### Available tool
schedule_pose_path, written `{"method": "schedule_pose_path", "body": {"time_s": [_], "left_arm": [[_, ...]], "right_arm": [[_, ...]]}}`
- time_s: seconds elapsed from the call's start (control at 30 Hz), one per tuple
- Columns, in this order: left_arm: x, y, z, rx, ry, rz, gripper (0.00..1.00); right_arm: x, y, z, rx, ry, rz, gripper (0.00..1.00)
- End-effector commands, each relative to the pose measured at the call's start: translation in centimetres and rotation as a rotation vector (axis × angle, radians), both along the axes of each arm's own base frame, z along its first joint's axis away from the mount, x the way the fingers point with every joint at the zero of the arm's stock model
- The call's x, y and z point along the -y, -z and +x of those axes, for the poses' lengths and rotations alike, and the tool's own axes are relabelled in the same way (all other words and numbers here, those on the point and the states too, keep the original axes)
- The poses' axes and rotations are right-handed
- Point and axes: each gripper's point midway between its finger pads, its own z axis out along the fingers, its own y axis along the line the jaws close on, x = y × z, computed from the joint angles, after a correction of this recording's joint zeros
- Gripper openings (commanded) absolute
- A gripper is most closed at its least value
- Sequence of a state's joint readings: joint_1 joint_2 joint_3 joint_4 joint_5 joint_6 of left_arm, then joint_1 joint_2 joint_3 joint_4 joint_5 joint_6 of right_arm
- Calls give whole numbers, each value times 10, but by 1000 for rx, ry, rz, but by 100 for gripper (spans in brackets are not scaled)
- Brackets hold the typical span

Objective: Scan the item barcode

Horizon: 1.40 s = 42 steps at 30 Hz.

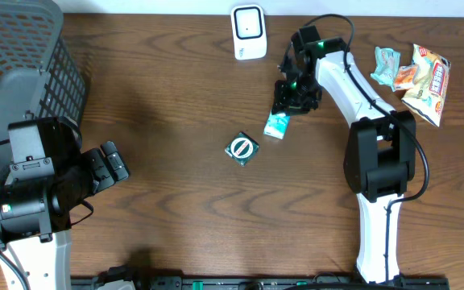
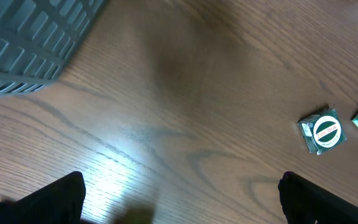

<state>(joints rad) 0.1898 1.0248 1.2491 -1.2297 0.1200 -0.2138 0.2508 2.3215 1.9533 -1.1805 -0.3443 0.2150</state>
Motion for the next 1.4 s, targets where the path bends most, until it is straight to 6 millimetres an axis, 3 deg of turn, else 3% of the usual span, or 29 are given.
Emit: {"method": "schedule_pose_path", "body": {"time_s": [0.0,0.13,0.27,0.4,0.63,0.87,0.93,1.1,1.37], "left_arm": [[-4,1,-1,-5,-21,10,98],[-4,1,-1,-5,-21,10,97],[-4,1,-1,-5,-21,10,98],[-4,1,-1,-5,-21,10,98],[-4,1,-1,-5,-21,10,98],[-4,1,-1,-5,-21,10,98],[-4,1,-1,-5,-21,10,97],[-4,1,-1,-5,-21,10,98],[-4,1,-1,-5,-21,10,98]], "right_arm": [[4,-14,-4,-15,6,23,52],[15,-14,-13,-65,25,10,68],[13,-12,-14,-68,21,7,77],[14,0,-11,-49,58,-46,77],[4,25,-12,-40,110,-64,64],[8,39,-26,-82,103,-78,19],[9,39,-28,-92,105,-78,13],[0,26,-32,-119,49,53,5],[-29,-26,-33,-95,-95,434,1]]}}
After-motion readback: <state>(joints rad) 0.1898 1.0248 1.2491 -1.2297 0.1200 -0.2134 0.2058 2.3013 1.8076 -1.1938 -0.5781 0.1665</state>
